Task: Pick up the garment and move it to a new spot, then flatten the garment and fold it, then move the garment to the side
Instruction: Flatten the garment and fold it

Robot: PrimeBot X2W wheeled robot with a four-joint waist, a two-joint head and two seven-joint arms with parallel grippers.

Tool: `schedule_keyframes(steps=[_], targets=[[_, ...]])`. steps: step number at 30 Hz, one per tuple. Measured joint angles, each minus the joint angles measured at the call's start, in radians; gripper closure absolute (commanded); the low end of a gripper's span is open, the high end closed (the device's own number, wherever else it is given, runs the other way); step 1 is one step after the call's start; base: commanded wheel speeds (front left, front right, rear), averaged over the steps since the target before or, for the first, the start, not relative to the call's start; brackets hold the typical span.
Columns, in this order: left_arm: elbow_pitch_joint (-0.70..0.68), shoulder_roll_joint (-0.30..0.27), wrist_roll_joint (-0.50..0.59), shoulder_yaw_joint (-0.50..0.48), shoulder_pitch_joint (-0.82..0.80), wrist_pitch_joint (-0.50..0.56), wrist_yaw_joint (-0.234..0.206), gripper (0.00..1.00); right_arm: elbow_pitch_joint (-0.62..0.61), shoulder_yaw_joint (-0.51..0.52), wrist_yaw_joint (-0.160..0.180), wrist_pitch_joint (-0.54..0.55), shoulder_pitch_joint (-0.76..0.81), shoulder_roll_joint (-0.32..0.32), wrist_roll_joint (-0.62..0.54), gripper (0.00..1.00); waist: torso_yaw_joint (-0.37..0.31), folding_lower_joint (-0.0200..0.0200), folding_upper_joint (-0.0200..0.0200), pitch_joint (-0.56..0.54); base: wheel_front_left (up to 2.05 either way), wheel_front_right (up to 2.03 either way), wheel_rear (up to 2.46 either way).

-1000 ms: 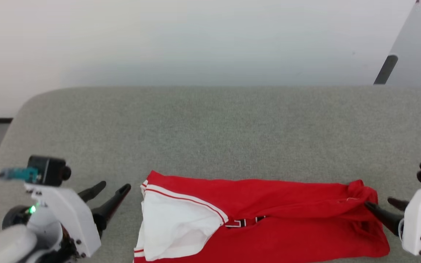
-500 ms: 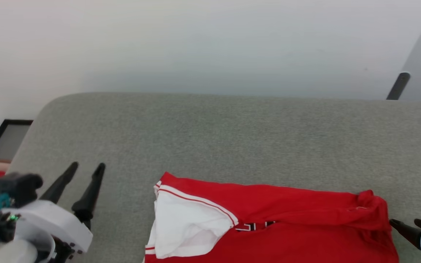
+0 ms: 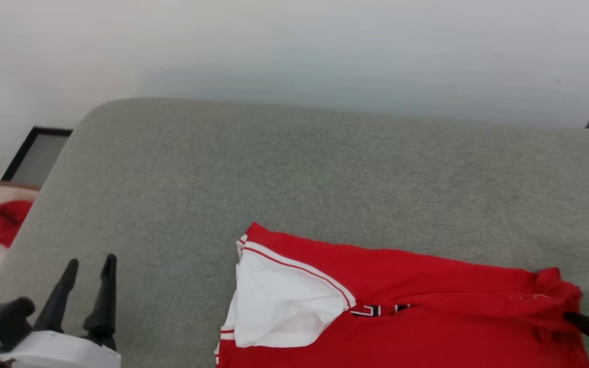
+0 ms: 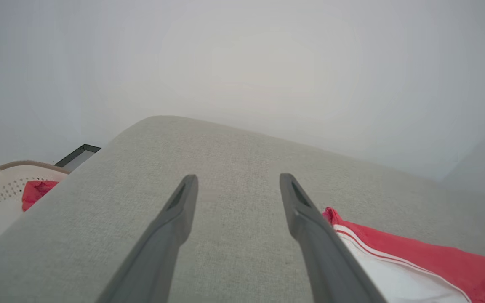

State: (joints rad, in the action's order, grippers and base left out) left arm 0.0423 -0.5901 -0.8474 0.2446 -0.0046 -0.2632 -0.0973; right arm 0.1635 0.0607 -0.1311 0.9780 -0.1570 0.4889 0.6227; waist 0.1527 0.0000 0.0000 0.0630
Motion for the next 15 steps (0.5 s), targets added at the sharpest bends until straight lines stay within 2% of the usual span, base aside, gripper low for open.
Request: schedule_keyframes(steps=[5, 12, 13, 14, 15], targets=[[0.02, 0.104, 0.063, -0.113, 0.026, 0.0, 0.065, 0.0, 0.036, -0.029, 0.0, 0.022, -0.02, 0.008, 0.001, 0.0, 0.024, 0.0, 0.0, 0.036, 0.0, 0.0, 0.0], [0.046, 0.208, 0.129, -0.209, 0.031, 0.0, 0.139, 0.0, 0.087, -0.062, 0.0, 0.071, -0.047, 0.008, 0.017, 0.0, 0.052, 0.0, 0.0, 0.082, 0.0, 0.0, 0.0], [0.048, 0.218, 0.136, -0.22, 0.03, 0.0, 0.146, 0.0, 0.088, -0.067, 0.001, 0.08, -0.052, 0.01, 0.023, 0.59, 0.055, 0.0, 0.0, 0.087, 0.0, 0.0, 0.0], [0.053, 0.228, 0.143, -0.231, 0.03, 0.0, 0.152, 0.0, 0.092, -0.068, 0.001, 0.089, -0.059, 0.013, 0.029, 1.0, 0.058, 0.0, 0.0, 0.092, 0.0, 0.0, 0.0], [0.057, 0.238, 0.149, -0.24, 0.03, 0.0, 0.159, 0.0, 0.092, -0.073, 0.001, 0.094, -0.059, 0.016, 0.032, 1.0, 0.061, 0.0, 0.0, 0.097, 0.0, 0.0, 0.0]])
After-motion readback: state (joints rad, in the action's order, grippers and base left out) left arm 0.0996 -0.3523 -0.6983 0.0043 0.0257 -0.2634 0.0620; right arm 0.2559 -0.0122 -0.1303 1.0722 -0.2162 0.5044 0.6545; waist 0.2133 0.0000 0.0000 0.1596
